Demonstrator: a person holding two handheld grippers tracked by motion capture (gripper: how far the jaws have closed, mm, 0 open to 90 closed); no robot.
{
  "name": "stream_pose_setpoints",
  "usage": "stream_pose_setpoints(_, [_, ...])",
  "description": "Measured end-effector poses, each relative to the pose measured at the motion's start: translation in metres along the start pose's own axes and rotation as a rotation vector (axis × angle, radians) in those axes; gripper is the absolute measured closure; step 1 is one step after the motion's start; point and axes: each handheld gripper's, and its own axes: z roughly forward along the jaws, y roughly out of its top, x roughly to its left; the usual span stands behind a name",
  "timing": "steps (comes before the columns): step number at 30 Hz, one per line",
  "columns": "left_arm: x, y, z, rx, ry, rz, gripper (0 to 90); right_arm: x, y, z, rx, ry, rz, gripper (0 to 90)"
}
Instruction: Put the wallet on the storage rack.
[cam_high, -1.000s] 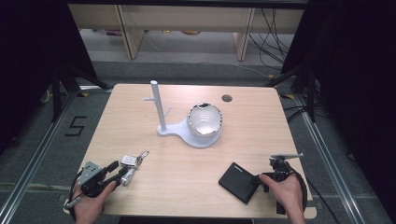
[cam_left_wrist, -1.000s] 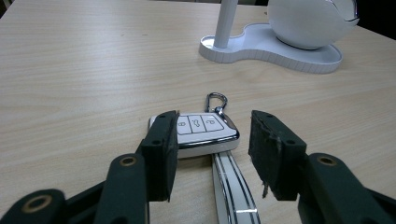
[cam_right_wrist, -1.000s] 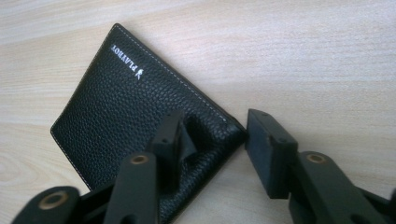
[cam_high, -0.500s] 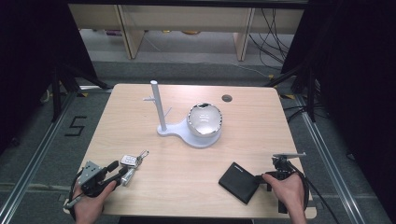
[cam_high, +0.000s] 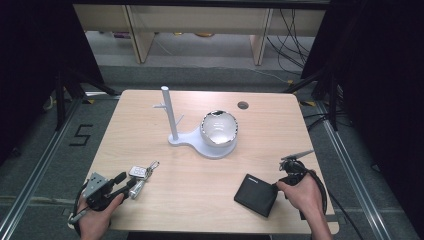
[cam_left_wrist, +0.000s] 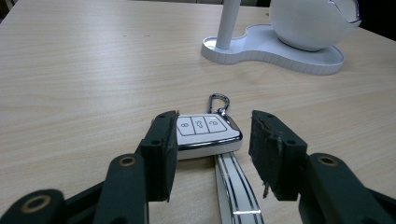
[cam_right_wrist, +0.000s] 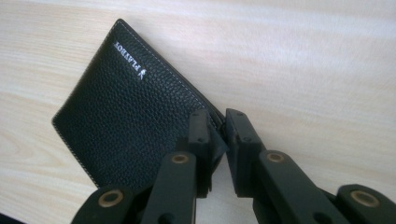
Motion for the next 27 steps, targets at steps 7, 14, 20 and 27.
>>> stream_pose_setpoints(7, [-0.002,0.002,-0.002,-0.003,0.001,-0.004,52.1,0.016,0.011,-0.016,0.009,-0.017,-0.027,83.0])
stream_pose_setpoints(14, [0.000,0.002,-0.001,0.000,-0.004,0.006,52.1,0.026,0.017,-0.039,-0.059,0.025,-0.055,83.6])
stream_pose_setpoints(20, [0.000,0.001,-0.001,-0.001,-0.004,0.002,52.0,0.034,0.025,-0.057,-0.115,0.034,-0.092,83.9])
stream_pose_setpoints(27, [0.000,0.001,0.000,-0.004,-0.009,0.004,52.0,0.045,0.036,-0.073,-0.162,0.030,-0.135,84.1])
